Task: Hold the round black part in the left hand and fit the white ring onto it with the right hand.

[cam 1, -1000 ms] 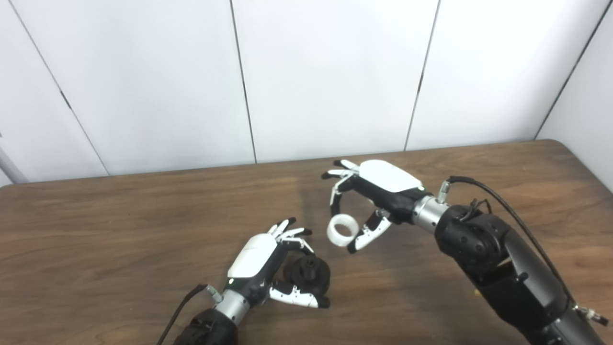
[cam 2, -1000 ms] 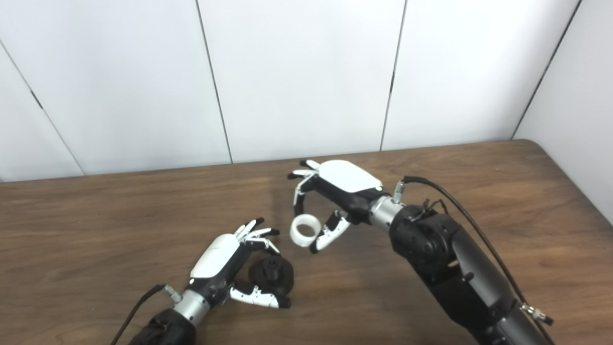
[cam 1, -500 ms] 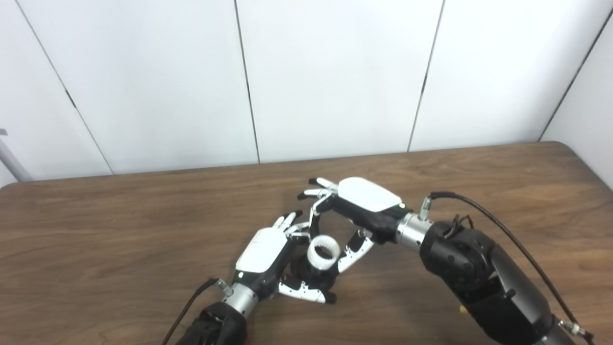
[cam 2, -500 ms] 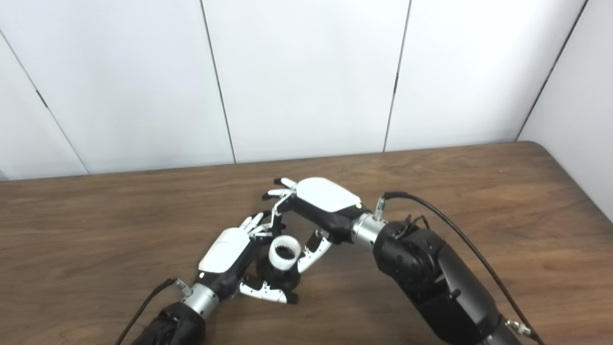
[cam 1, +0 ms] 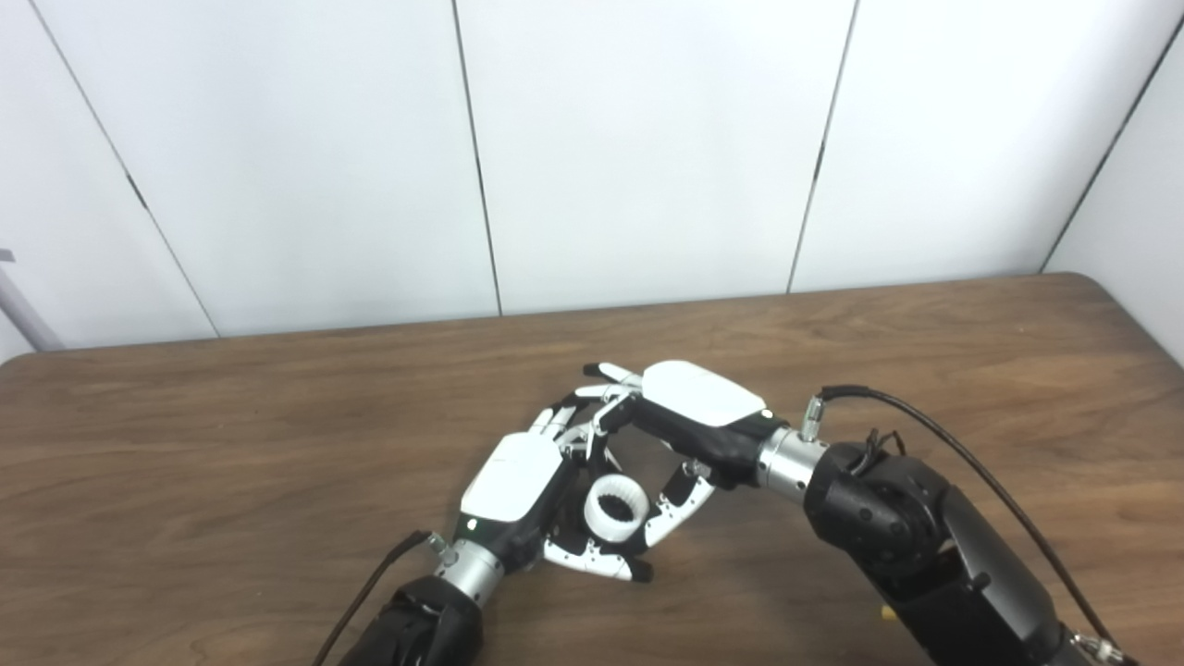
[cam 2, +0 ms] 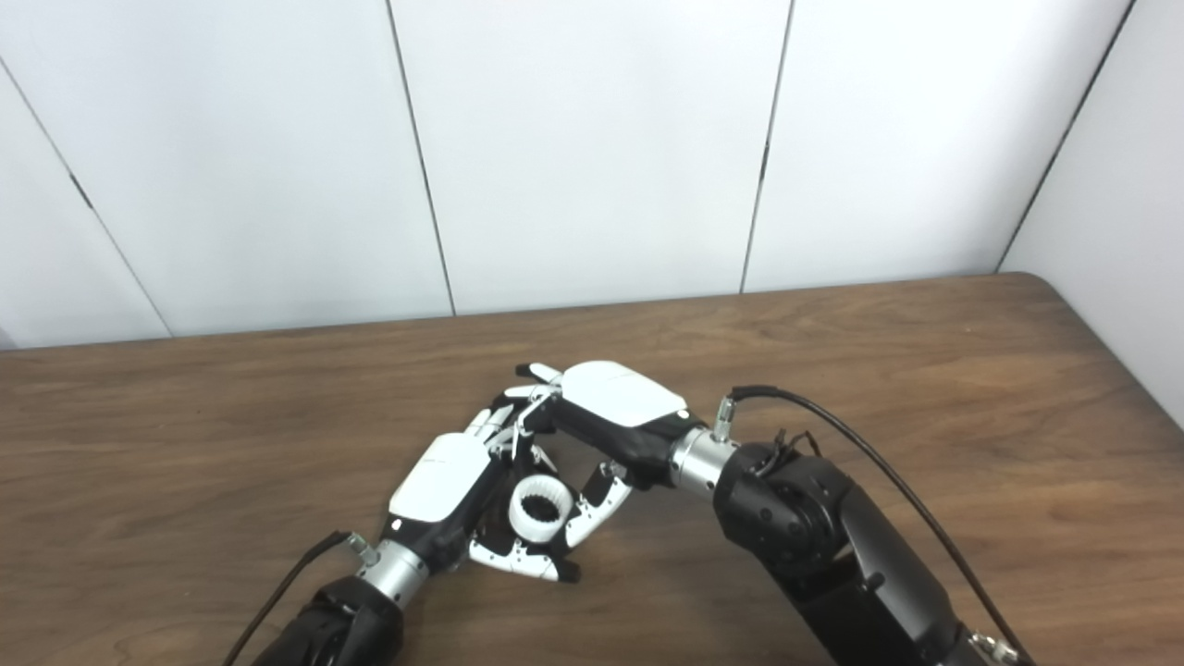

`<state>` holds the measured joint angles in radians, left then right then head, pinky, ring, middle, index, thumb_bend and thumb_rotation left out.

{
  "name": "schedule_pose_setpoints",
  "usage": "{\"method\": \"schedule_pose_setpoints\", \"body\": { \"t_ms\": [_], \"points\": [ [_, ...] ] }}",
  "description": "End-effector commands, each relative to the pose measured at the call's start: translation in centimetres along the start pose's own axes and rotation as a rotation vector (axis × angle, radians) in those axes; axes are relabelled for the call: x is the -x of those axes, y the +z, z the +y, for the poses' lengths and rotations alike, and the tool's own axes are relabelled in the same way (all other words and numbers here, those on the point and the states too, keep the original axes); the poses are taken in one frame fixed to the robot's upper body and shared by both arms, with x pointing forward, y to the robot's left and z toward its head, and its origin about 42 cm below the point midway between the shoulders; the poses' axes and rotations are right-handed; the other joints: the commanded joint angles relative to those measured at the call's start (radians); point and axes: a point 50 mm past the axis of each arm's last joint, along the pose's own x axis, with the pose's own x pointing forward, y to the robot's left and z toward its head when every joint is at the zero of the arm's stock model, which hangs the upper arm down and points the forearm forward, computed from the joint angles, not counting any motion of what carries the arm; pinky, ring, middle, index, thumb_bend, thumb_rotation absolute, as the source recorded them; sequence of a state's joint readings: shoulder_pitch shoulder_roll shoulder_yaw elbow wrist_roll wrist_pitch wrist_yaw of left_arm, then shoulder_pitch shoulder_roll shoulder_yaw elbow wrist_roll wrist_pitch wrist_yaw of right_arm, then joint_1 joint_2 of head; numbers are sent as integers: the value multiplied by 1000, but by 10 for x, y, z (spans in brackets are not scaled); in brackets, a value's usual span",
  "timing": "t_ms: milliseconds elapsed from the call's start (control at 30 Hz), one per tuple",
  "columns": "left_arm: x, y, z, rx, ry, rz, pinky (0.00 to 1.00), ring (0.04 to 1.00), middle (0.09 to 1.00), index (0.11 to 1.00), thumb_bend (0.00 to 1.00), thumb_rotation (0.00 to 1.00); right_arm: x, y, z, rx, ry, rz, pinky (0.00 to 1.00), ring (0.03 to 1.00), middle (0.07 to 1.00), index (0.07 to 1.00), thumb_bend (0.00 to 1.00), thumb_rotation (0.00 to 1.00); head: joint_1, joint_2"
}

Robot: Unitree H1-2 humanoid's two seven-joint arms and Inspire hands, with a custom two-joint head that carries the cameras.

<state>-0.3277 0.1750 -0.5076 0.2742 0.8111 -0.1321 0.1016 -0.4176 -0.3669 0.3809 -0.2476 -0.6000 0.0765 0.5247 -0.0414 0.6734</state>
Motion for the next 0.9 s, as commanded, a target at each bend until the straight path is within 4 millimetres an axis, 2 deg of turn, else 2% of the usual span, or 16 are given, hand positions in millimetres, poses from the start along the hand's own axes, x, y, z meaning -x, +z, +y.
{"method": "schedule_pose_setpoints", "body": {
  "t_ms": [0, 867],
  "points": [
    [30, -25, -32, -41, -147, 117, 1000, 1000, 879, 480, 522, 48, -3, 11, -18, 39, -56, -64, 0, 1000, 897, 474, 520, 128, 0, 3],
    [38, -28, -33, -54, -165, 99, 1000, 1000, 868, 480, 522, 48, -7, 4, -27, 83, -63, -53, 0, 1000, 899, 474, 518, 127, -13, -18]
  ]
}}
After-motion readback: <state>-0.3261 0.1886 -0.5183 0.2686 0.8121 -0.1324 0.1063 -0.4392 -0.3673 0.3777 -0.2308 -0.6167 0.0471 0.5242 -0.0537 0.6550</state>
